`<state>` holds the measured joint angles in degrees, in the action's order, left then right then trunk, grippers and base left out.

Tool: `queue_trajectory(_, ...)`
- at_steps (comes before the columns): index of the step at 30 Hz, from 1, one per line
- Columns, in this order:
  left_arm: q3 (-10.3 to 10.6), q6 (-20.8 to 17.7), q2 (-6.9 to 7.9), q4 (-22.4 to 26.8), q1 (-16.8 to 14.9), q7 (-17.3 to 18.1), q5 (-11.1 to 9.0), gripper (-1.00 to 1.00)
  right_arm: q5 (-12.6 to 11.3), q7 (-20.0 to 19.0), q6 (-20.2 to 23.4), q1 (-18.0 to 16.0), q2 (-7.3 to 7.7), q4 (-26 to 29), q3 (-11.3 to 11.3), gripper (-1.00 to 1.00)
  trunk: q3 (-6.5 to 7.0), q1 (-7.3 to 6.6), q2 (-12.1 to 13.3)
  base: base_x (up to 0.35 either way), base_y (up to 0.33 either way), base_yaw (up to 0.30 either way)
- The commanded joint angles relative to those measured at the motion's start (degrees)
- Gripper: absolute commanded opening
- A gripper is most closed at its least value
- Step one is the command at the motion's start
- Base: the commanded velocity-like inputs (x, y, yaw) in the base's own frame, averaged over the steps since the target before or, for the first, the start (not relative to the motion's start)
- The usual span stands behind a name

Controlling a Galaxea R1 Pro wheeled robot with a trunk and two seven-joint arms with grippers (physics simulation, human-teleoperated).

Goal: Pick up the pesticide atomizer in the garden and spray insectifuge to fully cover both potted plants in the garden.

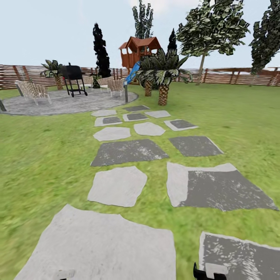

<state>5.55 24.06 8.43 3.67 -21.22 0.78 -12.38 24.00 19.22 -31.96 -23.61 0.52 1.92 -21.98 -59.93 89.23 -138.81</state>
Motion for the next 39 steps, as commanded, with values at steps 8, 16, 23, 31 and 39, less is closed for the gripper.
queue_trajectory(8,0.51,0.2,0.01,-0.07,-0.05,0.1,-0.71,-1.0,0.61,0.29,-0.12,-0.03,0.01,-0.07,-0.34,1.0,-0.05,0.02,-0.02,0.34,-0.127,0.276)
queue_trajectory(16,0.51,0.2,0.01,-0.07,-0.05,0.1,-0.71,-1.0,0.69,0.29,-0.12,-0.03,0.01,-0.07,-0.34,1.0,-0.05,0.02,-0.02,0.339,-0.037,0.274)
queue_trajectory(23,0.51,0.2,0.01,-0.07,-0.05,0.1,-0.71,-1.0,0.7,0.29,-0.12,-0.03,0.01,-0.07,-0.34,1.0,-0.05,0.02,-0.02,0.339,-0.001,0.078)
queue_trajectory(31,0.51,0.2,0.01,-0.07,-0.05,0.1,-0.66,-1.0,0.7,0.29,-0.12,-0.03,0.01,-0.07,-0.34,1.0,-0.05,0.02,-0.02,0.339,0.0,0.002)
queue_trajectory(39,0.51,0.2,0.01,-0.07,-0.05,0.1,-0.63,-1.0,0.7,0.29,-0.12,-0.03,0.01,-0.07,-0.34,1.0,-0.05,0.02,-0.02,0.339,0.0,0.002)
